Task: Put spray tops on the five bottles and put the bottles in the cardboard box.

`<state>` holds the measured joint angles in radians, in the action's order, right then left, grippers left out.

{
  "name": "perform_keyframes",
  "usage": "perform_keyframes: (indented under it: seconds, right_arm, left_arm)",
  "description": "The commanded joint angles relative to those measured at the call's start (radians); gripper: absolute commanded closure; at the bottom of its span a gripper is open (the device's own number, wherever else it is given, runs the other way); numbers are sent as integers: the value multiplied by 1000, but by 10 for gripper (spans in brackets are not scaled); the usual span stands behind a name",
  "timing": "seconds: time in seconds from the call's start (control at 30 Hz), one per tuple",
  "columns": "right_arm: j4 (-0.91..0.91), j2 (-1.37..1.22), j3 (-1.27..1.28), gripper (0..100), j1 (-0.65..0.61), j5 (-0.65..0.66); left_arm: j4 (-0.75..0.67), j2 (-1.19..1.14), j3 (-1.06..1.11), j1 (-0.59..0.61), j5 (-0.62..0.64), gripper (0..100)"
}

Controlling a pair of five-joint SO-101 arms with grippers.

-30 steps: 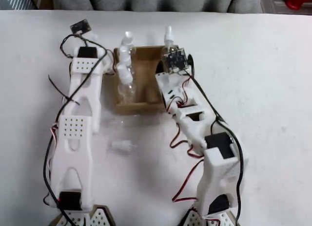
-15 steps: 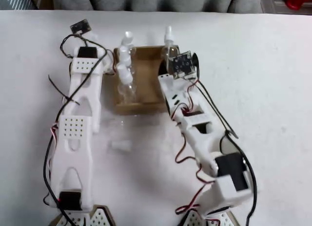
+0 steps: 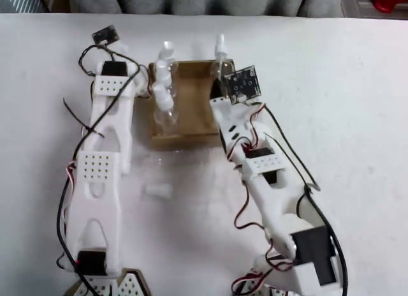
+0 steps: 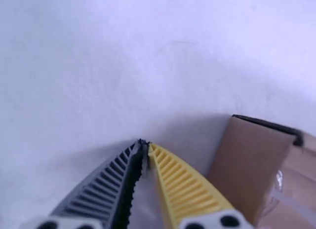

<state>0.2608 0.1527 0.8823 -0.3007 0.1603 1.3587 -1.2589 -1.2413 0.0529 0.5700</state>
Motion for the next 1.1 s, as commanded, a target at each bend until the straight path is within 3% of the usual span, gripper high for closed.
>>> perform_keyframes:
  seconds: [0.0,0.17,0.33,0.6,1.07]
  right_arm:
    - [-248,114,-74,984,4,2]
    - [-711,199,-230,983,4,-2]
    - [-958,196,-374,983,4,-6]
    - [-1112,82,-485,983,-28,-6]
    - [-1113,-216,-621,983,-27,-3]
  left_arm:
    - [-26,-2,-20,-65,5,976]
    - [-26,-2,-20,-64,5,976]
    - [-25,-2,-20,-64,5,976]
    - [-23,-2,-20,-64,5,976]
    - [-26,-2,-20,-64,3,976]
